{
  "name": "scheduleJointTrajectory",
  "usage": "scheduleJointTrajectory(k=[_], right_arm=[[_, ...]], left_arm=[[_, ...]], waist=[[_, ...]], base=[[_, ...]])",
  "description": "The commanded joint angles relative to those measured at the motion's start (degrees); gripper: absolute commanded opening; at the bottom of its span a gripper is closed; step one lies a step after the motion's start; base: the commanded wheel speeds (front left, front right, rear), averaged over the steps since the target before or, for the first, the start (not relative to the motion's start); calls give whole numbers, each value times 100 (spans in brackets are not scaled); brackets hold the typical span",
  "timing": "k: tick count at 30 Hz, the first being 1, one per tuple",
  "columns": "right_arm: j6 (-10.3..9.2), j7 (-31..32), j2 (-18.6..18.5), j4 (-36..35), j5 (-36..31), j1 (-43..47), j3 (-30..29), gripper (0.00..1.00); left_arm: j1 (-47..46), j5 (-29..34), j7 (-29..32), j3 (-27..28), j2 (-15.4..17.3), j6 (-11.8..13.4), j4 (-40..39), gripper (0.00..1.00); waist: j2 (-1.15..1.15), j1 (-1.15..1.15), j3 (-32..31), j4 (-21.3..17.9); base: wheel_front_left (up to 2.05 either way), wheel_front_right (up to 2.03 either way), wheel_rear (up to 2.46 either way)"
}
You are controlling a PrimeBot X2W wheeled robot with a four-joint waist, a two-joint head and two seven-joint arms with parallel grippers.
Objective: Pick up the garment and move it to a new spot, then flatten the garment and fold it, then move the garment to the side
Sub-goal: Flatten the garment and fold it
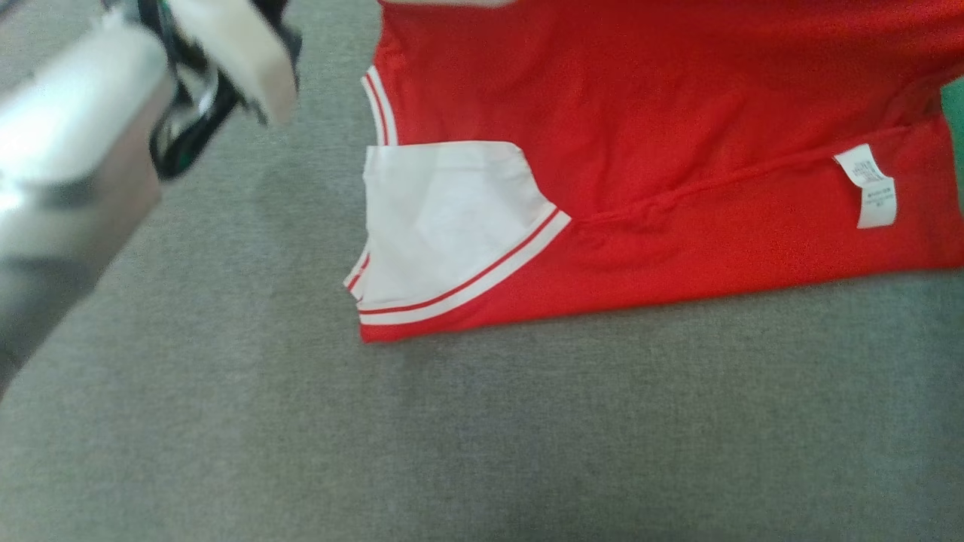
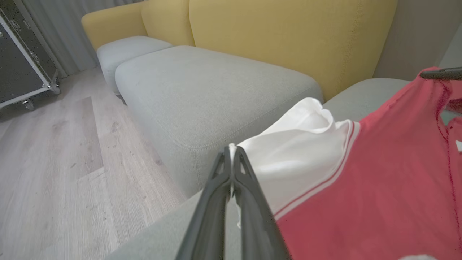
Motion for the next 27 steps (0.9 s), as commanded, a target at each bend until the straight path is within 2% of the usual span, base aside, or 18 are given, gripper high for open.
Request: scheduleJointTrajectory(k=[1, 4, 8, 17, 22, 27], right_arm=[[-4, -55, -218, -137, 44, 156, 17, 0], [-4, -110, -362, -242, 141, 385, 49, 0], [-4, -210, -482, -380, 244, 711, 75, 0], [-4, -421, -742, -729, 353, 1512, 119, 0], [-4, -546, -812, -860, 387, 1917, 79, 0], [-4, -607, -744, -833, 338, 2114, 42, 0]], left_arm=[[-198, -25, -53, 185, 261, 11, -74, 0], [124, -40, -138, 176, 442, 55, -404, 0], [579, -157, -228, 177, 717, 259, -1030, 0], [1733, -374, -302, 161, 1343, 1013, -2620, 0], [2371, -465, -388, 150, 1522, 1350, -3174, 0], [2866, -601, -465, 144, 1524, 1540, -3445, 0]], waist=[[0, 0, -74, 74], [0, 0, -181, 161], [0, 0, -330, 227], [0, 0, -469, 250], [0, 0, -485, 217], [0, 0, -465, 192]], base=[[0, 0, 0], [0, 0, 0], [0, 0, 0], [0, 0, 0], [0, 0, 0], [0, 0, 0]])
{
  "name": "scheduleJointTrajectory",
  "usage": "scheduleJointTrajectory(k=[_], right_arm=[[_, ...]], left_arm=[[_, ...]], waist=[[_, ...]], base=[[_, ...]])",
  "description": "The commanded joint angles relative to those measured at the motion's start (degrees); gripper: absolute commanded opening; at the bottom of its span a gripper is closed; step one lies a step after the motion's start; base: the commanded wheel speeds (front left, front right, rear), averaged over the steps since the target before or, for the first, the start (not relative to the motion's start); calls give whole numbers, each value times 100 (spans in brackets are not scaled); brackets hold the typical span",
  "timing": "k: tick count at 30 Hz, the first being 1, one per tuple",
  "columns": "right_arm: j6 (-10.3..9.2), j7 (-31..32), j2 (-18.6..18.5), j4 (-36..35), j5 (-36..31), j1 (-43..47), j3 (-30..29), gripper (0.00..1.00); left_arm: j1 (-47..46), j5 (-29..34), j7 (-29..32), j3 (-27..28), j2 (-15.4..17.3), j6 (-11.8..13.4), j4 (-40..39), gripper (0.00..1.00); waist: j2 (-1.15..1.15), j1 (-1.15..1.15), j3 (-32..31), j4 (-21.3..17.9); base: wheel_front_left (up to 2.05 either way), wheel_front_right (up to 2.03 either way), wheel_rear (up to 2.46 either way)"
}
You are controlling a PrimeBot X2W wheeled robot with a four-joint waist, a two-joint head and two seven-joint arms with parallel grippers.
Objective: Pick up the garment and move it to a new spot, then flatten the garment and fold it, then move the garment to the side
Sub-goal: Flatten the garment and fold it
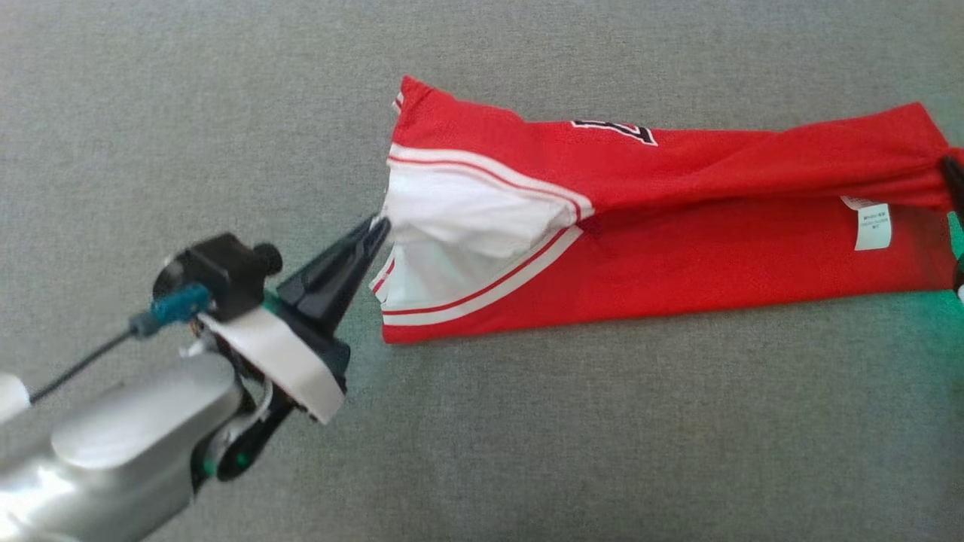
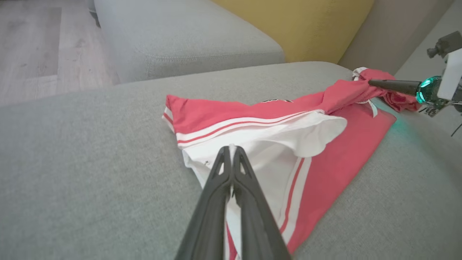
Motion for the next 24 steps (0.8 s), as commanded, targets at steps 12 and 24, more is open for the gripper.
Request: scheduleJointTrajectory(k=[12, 24], right_arm=[[-4, -721, 123, 14, 67, 957, -505, 100], [-4, -934, 691, 326, -189, 1389, -1134, 100]], left_arm=[[1109, 382, -319, 1155, -696, 696, 284, 100], [3272, 3044, -323, 3468, -2129, 1513, -112, 100]], waist=[[-1, 1, -281, -3], [-1, 1, -784, 203]], base=[[0, 0, 0], [0, 0, 0]])
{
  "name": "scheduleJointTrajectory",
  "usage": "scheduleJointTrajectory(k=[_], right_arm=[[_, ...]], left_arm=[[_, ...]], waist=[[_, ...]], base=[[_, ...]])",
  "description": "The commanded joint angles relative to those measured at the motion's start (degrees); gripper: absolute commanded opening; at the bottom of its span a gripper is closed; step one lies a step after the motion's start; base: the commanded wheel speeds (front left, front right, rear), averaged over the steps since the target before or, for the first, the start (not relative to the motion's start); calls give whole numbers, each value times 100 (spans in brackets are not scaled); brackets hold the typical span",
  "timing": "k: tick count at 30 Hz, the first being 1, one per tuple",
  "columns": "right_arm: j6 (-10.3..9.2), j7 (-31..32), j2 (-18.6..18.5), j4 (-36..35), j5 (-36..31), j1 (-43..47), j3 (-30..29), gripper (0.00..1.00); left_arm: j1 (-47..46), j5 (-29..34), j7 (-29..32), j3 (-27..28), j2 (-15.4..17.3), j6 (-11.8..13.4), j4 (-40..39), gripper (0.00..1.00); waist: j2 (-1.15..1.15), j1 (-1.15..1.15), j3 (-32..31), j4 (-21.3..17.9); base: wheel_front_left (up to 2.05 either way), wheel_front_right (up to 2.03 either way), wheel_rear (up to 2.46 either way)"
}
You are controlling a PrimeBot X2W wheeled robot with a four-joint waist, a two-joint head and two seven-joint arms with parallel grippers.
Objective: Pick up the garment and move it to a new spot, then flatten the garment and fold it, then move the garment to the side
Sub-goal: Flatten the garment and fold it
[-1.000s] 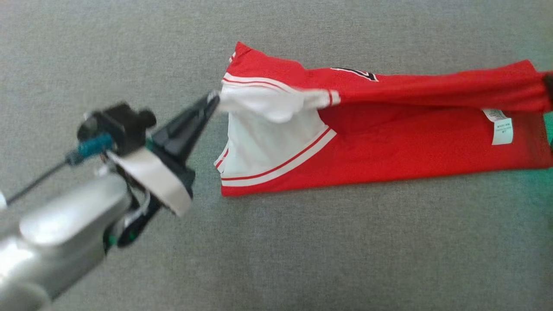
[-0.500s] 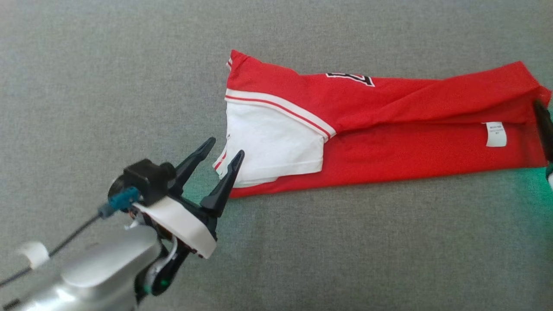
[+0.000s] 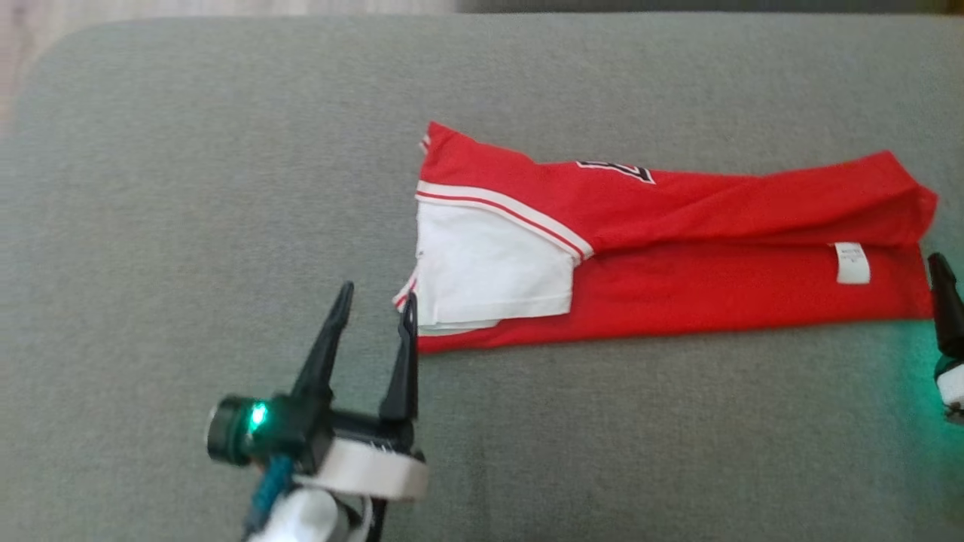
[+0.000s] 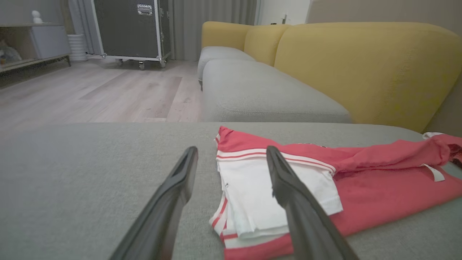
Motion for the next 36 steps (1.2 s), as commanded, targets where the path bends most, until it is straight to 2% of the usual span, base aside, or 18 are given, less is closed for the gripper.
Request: scheduleJointTrajectory(k=[1, 7, 14, 15, 17, 18, 23, 31, 36], right_arm=[[-4, 23, -129, -10, -64, -130, -23, 100], [-4, 471, 174, 1006, -327, -665, -207, 100], [-4, 1105, 374, 2148, -445, -980, -282, 100], [-4, 1244, 414, 2209, -427, -980, -259, 88], [-4, 1431, 476, 2203, -361, -954, -236, 32], [-4, 1488, 490, 2161, -328, -930, -230, 0], [-4, 1370, 382, 1833, -285, -805, -269, 0], [-4, 1151, -382, 1409, -458, -868, -512, 0], [-4, 1130, -452, 731, -496, -1001, -658, 0]], left_arm=[[-56, 145, -55, 302, 13, 17, -198, 100], [496, 949, -55, 711, -493, -179, -316, 100], [816, 1374, -55, 1083, -814, -515, -296, 100], [850, 1412, -55, 1143, -845, -560, -289, 100], [914, 1485, -55, 1261, -903, -642, -283, 100], [947, 1516, -55, 1321, -931, -677, -281, 100], [1096, 1644, -55, 1573, -1059, -871, -256, 100], [1149, 1871, -55, 1867, -1219, -1175, -217, 100], [1166, 1944, -55, 1994, -1293, -1298, -162, 100]], waist=[[0, 1, -92, 110], [0, 1, -194, 446], [0, 1, -210, 716], [0, 1, -217, 728], [0, 1, -238, 729], [0, 1, -252, 717], [0, 1, -356, 536], [0, 1, -395, 142], [0, 1, -439, 37]], base=[[0, 0, 0], [0, 0, 0], [0, 0, 0], [0, 0, 0], [0, 0, 0], [0, 0, 0], [0, 0, 0], [0, 0, 0], [0, 0, 0]])
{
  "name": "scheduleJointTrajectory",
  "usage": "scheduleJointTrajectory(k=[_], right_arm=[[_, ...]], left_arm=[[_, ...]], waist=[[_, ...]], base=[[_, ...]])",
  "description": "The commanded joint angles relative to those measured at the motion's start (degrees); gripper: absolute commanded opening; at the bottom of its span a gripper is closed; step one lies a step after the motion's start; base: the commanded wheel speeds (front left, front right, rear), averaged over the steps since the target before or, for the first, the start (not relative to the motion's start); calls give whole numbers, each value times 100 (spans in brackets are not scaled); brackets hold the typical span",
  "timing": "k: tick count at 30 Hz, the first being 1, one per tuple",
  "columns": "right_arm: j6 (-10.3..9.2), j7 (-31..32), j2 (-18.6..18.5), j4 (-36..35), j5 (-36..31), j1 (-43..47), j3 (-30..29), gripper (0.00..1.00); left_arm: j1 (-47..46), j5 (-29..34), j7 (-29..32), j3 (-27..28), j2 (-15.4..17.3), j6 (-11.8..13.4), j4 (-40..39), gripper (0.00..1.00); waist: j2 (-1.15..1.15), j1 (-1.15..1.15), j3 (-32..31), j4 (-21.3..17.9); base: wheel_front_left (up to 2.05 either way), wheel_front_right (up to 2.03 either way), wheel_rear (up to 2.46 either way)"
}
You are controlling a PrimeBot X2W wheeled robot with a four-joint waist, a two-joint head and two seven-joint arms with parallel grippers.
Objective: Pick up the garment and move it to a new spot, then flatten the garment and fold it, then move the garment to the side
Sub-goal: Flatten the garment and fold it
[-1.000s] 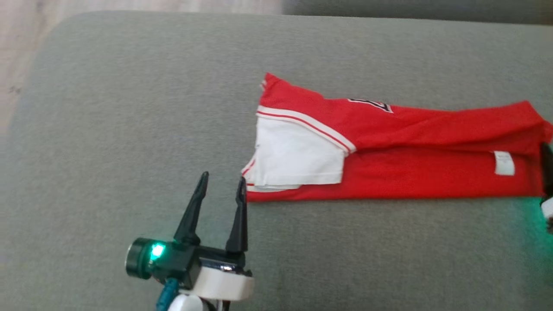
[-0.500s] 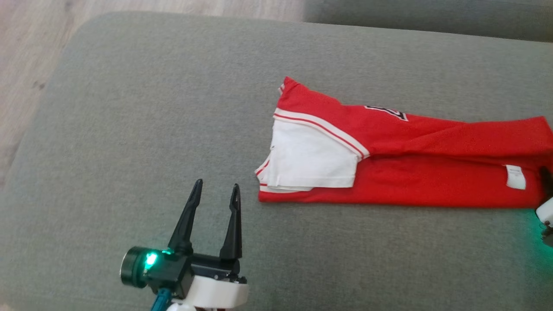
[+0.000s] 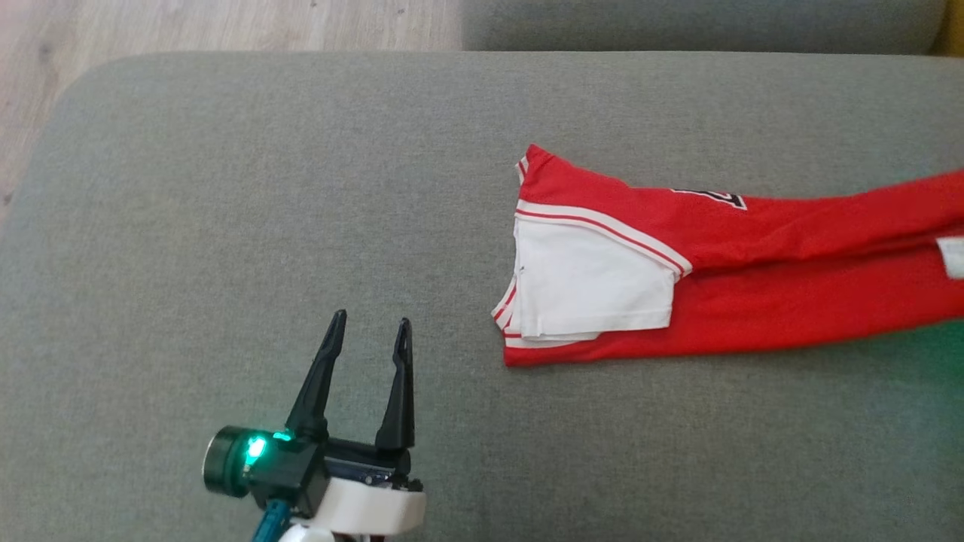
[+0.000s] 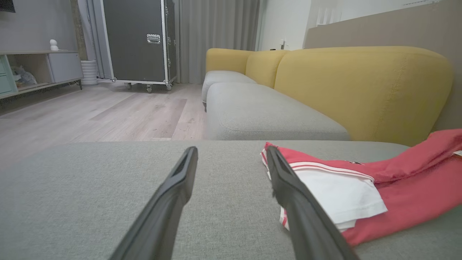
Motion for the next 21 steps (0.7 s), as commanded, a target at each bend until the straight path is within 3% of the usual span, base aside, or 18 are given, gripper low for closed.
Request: scheduleJointTrajectory(k=[1, 11, 21], right_arm=[[-4, -89, -195, -296, -28, -116, -13, 0], [-4, 170, 582, -2318, -253, -179, 66, 0], [-4, 780, 2105, -2758, -742, -329, 533, 0]], left_arm=[[-62, 78, -54, 237, -59, -19, -150, 100], [27, 150, -54, 395, -191, -206, -36, 100], [105, 147, -54, 448, -277, -345, 54, 100]], waist=[[0, 0, -25, -23], [0, 0, -236, 62], [0, 0, -313, 441]], base=[[0, 0, 0], [0, 0, 0], [0, 0, 0]])
